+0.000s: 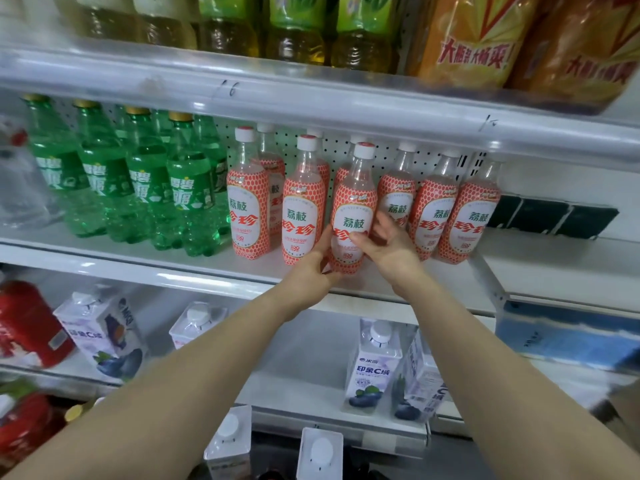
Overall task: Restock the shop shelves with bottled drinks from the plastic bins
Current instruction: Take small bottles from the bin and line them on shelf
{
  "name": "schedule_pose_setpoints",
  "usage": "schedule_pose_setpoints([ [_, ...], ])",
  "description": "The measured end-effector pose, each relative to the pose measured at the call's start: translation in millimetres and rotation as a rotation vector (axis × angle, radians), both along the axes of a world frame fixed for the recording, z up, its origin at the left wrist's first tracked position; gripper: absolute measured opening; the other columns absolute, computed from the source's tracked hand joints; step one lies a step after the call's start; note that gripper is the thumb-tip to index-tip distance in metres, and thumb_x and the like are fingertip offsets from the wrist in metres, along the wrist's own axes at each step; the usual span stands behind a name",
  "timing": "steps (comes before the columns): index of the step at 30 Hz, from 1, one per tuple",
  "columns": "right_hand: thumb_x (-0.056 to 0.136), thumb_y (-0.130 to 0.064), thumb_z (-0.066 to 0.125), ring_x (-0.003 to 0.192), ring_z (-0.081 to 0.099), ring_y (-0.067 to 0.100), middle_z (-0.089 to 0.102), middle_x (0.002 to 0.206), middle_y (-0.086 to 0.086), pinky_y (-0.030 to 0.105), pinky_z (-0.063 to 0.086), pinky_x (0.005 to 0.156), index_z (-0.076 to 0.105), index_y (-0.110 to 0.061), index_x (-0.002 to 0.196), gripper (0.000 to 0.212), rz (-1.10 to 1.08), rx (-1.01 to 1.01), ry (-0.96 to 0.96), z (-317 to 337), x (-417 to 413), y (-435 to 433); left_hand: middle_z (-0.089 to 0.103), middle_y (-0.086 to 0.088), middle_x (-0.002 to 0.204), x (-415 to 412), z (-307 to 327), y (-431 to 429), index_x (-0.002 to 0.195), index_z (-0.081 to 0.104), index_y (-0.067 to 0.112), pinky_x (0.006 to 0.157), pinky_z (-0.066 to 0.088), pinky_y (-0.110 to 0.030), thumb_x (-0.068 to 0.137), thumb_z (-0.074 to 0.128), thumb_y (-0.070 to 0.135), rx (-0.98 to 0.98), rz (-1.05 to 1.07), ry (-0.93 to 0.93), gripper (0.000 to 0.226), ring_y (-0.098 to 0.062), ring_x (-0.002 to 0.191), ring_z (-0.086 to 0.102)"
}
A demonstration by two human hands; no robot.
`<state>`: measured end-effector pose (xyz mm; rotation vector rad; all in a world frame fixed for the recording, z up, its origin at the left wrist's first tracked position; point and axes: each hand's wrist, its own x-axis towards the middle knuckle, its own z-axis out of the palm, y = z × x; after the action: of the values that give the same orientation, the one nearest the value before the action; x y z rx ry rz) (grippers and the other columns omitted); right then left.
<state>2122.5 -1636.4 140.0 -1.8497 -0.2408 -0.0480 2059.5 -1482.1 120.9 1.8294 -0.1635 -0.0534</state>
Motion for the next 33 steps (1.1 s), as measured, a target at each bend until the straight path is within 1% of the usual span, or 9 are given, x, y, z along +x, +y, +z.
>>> schedule_pose_setpoints([
  [4,0.090,-0.011,0.073,0.128,0.056,0.022,0.058,0.140,0.010,0.032,0.046,0.102,0.049,-0.010,0.145,0.061,-0.128,-0.042,-0.041,-10.1,-7.7,3.0,0.043,0.009,0.139,-9.0,1.3,5.3,0.155,0.021,0.019,0.101,0.036,-0.017,0.096,0.055,0.001,-0.002,0.034,-0.043,0.070,-0.005,0.125,0.043],
  [7,0.088,-0.009,0.074,0.113,0.065,0.025,0.069,0.120,0.011,0.040,0.052,0.100,0.060,-0.005,0.132,0.047,-0.225,-0.071,-0.085,-24.5,-16.5,8.0,0.053,0.002,0.134,-12.8,-3.0,18.1,0.149,0.038,0.014,0.102,0.039,-0.019,0.095,0.055,-0.001,0.018,0.073,-0.122,0.058,-0.010,0.124,0.050],
  [10,0.088,-0.022,0.075,0.095,0.069,0.025,0.074,0.098,0.002,0.041,0.055,0.087,0.071,-0.011,0.109,0.024,-0.329,-0.325,-0.141,-29.9,-29.7,1.1,0.063,-0.002,0.127,-13.1,-7.4,38.2,0.136,0.054,0.011,0.105,0.042,-0.021,0.091,0.055,-0.009,0.030,0.060,-0.202,0.050,-0.014,0.119,0.058],
  [12,0.090,-0.029,0.073,0.093,0.068,0.021,0.074,0.098,0.000,0.034,0.052,0.082,0.072,-0.014,0.107,0.023,-0.327,-0.481,-0.114,-16.9,-43.1,-4.0,0.067,-0.003,0.119,-13.9,-3.7,53.9,0.130,0.060,0.010,0.101,0.047,-0.021,0.089,0.059,-0.009,0.035,0.040,-0.199,0.045,-0.012,0.109,0.063],
  [16,0.092,-0.029,0.072,0.088,0.064,0.015,0.072,0.102,-0.001,0.026,0.046,0.078,0.071,-0.012,0.115,0.029,-0.226,-0.609,-0.046,27.2,-71.2,12.8,0.066,0.001,0.104,-29.7,28.6,78.9,0.123,0.063,0.009,0.088,0.050,-0.015,0.088,0.060,-0.010,0.050,-0.001,-0.123,0.040,-0.006,0.092,0.062],
  [22,0.092,-0.024,0.072,0.100,0.069,0.024,0.071,0.121,0.007,0.038,0.050,0.098,0.068,-0.012,0.126,0.036,-0.074,-0.681,0.086,103.3,-110.9,66.4,0.069,0.003,0.099,-67.0,110.6,110.1,0.114,0.066,0.021,0.089,0.049,-0.018,0.083,0.071,0.002,0.166,-0.002,-0.048,0.037,-0.006,0.087,0.065],
  [26,0.092,-0.026,0.072,0.094,0.069,0.021,0.070,0.122,0.002,0.021,0.045,0.086,0.065,-0.016,0.129,0.038,0.010,-0.689,0.108,165.2,-141.1,95.3,0.067,0.001,0.102,-100.9,180.6,131.5,0.120,0.065,0.015,0.091,0.049,-0.020,0.083,0.073,0.003,0.245,0.006,-0.007,0.040,-0.011,0.092,0.064],
  [30,0.092,-0.022,0.072,0.085,0.066,0.021,0.070,0.113,0.002,0.035,0.051,0.089,0.063,-0.016,0.131,0.041,0.100,-0.697,0.071,227.8,-172.1,117.0,0.069,0.000,0.107,-138.7,249.7,155.4,0.121,0.066,0.015,0.092,0.048,-0.022,0.081,0.073,-0.001,0.312,0.077,0.039,0.044,-0.012,0.096,0.064],
  [33,0.092,-0.023,0.071,0.082,0.063,0.017,0.069,0.112,-0.001,0.035,0.052,0.085,0.063,-0.016,0.130,0.039,0.165,-0.707,0.057,273.6,-191.0,133.2,0.069,0.001,0.106,-169.6,296.0,174.0,0.121,0.067,0.017,0.093,0.050,-0.027,0.080,0.074,0.000,0.326,0.145,0.064,0.044,-0.012,0.096,0.065],
])
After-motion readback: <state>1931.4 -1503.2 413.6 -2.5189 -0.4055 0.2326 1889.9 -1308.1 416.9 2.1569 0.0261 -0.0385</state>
